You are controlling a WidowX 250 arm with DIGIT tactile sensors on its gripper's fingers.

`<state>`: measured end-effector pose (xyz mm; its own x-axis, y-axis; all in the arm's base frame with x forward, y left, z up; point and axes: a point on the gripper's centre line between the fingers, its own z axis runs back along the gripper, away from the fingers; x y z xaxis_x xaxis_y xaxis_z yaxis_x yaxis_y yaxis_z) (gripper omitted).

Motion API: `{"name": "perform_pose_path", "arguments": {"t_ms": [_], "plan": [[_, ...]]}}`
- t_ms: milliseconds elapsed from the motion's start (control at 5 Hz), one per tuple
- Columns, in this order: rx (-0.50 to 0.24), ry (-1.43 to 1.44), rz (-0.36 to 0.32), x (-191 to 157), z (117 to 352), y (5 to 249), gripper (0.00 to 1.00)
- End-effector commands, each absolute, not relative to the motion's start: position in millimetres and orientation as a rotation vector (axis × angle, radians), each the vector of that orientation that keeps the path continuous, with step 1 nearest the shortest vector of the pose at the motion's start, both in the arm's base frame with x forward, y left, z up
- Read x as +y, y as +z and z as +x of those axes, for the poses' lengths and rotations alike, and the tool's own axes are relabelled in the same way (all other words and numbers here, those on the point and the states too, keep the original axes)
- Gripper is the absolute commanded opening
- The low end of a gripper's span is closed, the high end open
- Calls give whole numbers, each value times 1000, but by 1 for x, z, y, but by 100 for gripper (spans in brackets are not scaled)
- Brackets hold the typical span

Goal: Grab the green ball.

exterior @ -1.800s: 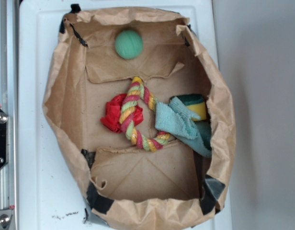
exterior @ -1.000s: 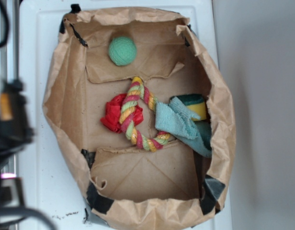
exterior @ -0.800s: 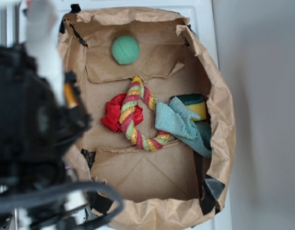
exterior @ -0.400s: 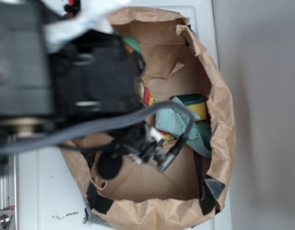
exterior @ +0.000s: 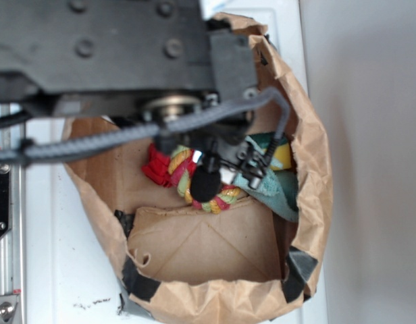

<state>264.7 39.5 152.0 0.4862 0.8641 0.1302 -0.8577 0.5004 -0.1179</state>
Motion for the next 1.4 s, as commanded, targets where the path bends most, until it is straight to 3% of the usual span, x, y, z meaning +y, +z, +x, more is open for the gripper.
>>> {"name": "perform_pose_path", "arguments": {"t_ms": [0, 400, 800, 1000, 1200], "plan": [[-234, 1065, -70, 54, 263, 166, 100], [-234, 1065, -70, 54, 263, 166, 100], [-296, 1350, -145, 61, 263, 141, 100], [-309, 1419, -125, 74, 260, 128, 100], [-305, 1482, -79, 93, 272, 112, 100]]}}
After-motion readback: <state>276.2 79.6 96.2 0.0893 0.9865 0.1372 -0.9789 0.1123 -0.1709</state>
